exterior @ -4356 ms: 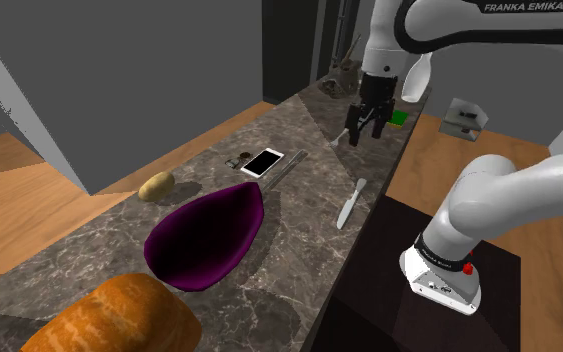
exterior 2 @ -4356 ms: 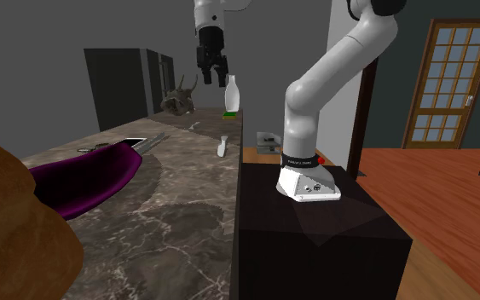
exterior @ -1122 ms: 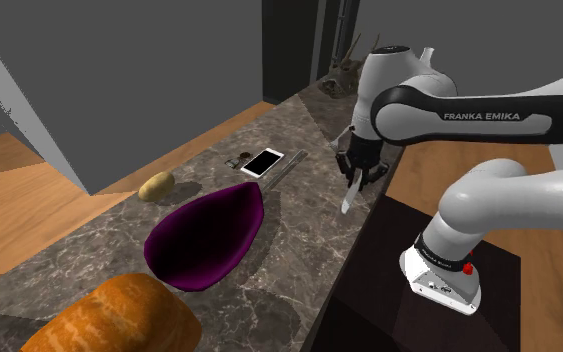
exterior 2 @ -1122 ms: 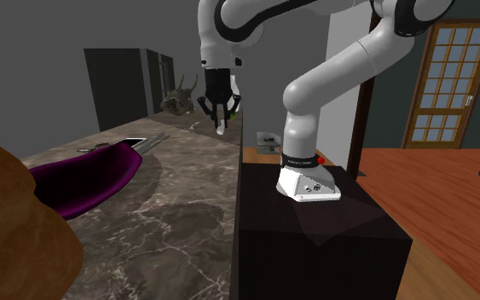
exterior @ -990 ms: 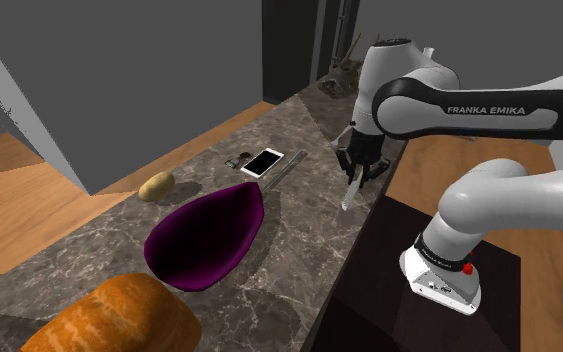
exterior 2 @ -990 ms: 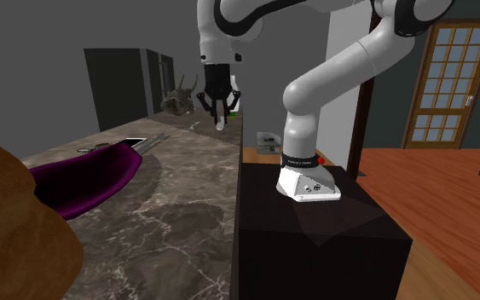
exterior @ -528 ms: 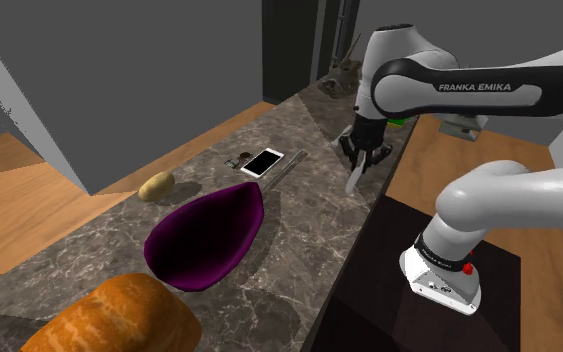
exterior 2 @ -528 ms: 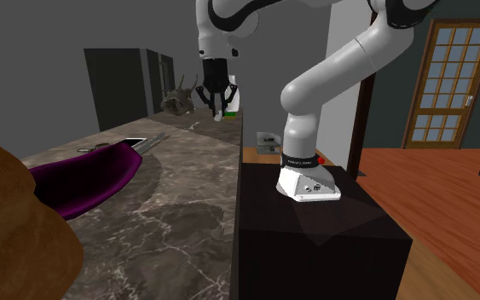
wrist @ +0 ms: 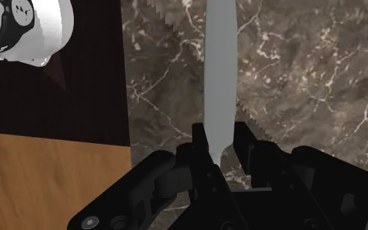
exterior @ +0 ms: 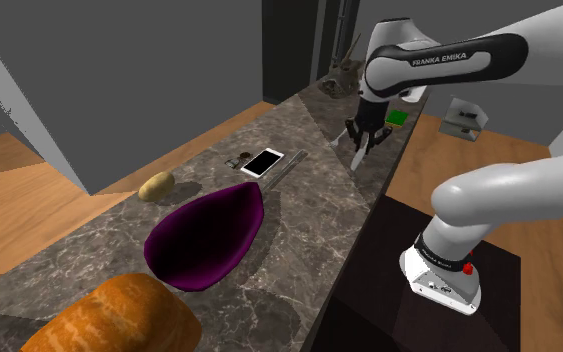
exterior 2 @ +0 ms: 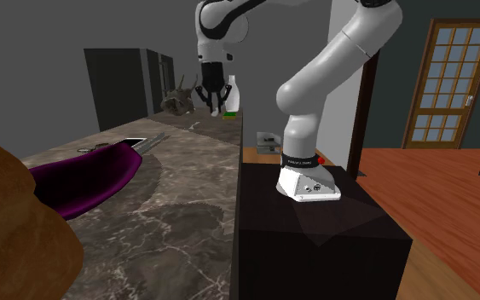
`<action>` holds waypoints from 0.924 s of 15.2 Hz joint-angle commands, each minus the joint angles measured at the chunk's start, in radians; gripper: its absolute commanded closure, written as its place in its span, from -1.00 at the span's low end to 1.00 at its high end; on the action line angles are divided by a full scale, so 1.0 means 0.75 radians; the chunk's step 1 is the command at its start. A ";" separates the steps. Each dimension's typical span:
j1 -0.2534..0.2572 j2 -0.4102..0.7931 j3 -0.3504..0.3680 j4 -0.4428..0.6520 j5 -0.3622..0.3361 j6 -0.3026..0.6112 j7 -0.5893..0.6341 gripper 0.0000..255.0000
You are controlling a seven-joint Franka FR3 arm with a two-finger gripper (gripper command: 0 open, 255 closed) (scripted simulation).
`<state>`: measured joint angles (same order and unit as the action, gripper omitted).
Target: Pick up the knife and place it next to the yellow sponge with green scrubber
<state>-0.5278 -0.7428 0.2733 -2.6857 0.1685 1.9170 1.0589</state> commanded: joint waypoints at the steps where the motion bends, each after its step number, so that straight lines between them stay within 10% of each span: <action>1: -0.047 0.087 -0.034 0.054 -0.043 0.033 -0.047 1.00; 14: -0.251 0.646 -0.210 0.492 -0.234 0.150 -0.284 1.00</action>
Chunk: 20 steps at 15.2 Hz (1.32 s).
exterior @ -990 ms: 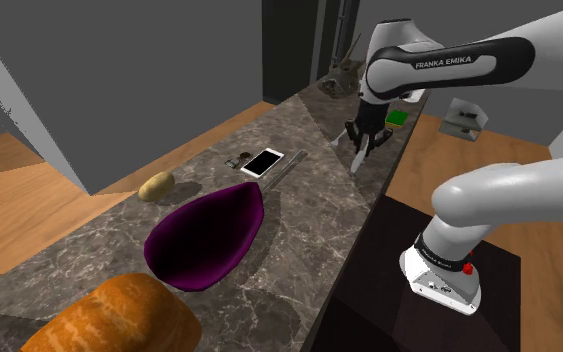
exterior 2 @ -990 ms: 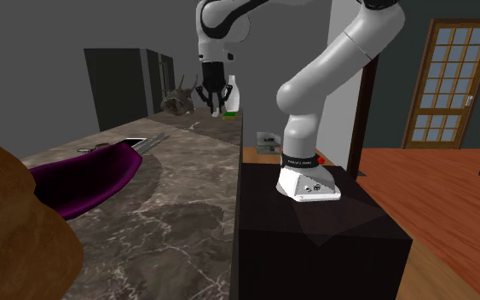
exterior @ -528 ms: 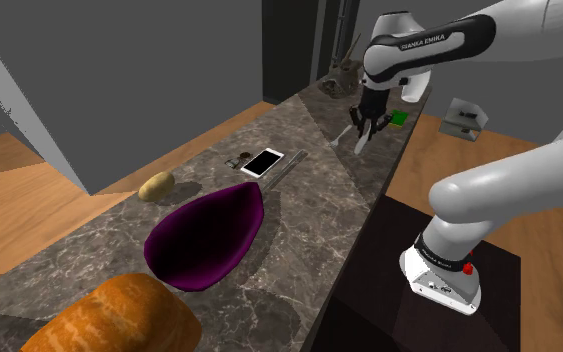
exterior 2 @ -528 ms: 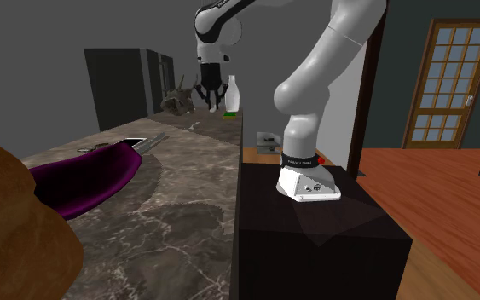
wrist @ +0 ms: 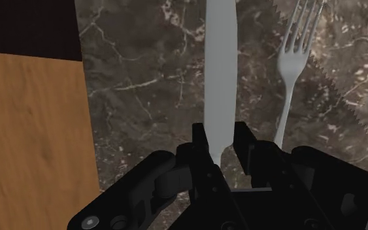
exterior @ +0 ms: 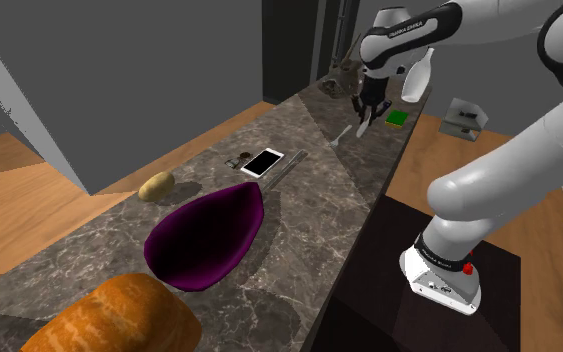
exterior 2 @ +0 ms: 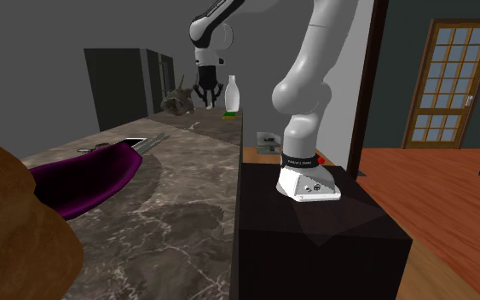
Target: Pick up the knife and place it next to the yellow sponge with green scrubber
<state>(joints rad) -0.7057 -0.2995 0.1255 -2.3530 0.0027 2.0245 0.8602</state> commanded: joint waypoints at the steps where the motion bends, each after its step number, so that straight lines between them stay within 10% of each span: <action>1: -0.024 0.098 -0.024 0.092 -0.021 0.007 -0.034 1.00; 14: -0.127 0.683 -0.124 0.797 -0.071 -0.108 -0.218 1.00; 20: -0.127 0.713 -0.125 0.728 -0.074 -0.009 -0.213 1.00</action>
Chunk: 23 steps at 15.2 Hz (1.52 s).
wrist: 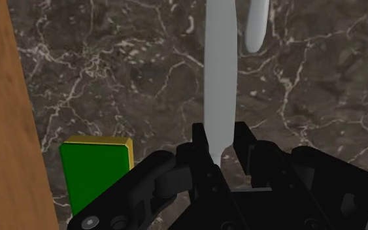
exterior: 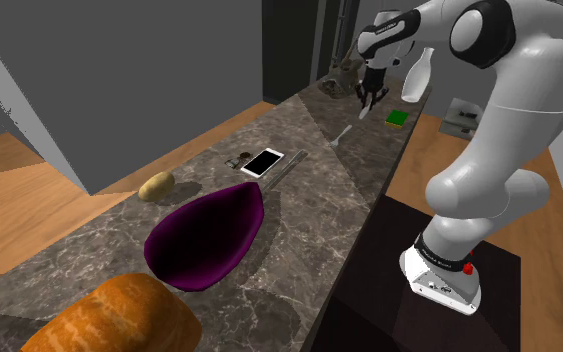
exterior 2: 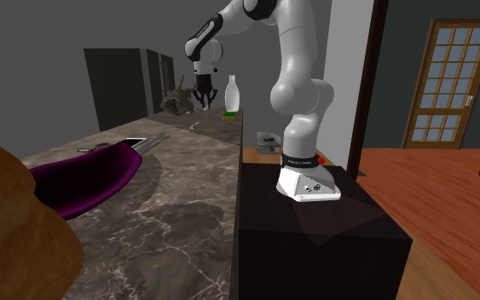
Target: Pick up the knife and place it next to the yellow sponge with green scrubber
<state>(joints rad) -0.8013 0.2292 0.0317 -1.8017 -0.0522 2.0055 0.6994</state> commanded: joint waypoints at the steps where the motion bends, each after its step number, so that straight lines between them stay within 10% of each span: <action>1: 0.000 0.014 0.000 -0.018 -0.001 0.032 0.002 1.00; 18: 0.000 0.075 -0.002 -0.095 -0.007 0.171 0.010 1.00; 19: 0.000 0.075 -0.002 -0.095 -0.007 0.171 0.010 -1.00; 23: 0.000 0.075 -0.002 -0.095 -0.007 0.171 0.010 -1.00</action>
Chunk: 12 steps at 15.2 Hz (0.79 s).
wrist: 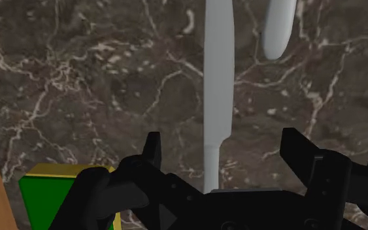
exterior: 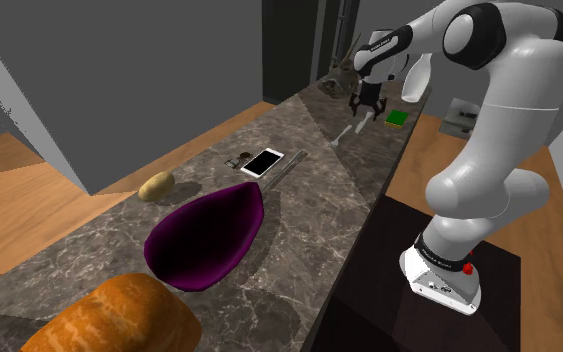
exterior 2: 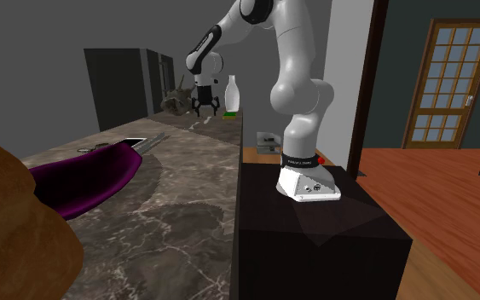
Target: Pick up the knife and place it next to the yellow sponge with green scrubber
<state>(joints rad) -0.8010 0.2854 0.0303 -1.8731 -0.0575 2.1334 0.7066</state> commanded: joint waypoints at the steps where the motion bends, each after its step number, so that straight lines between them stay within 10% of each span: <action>1: 0.000 0.000 0.000 0.000 0.000 0.000 0.000 -1.00; 12: 0.003 -0.060 0.003 0.092 0.006 -0.152 -0.004 -1.00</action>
<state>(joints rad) -0.7990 0.2400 0.0328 -1.8044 -0.0531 2.0195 0.7037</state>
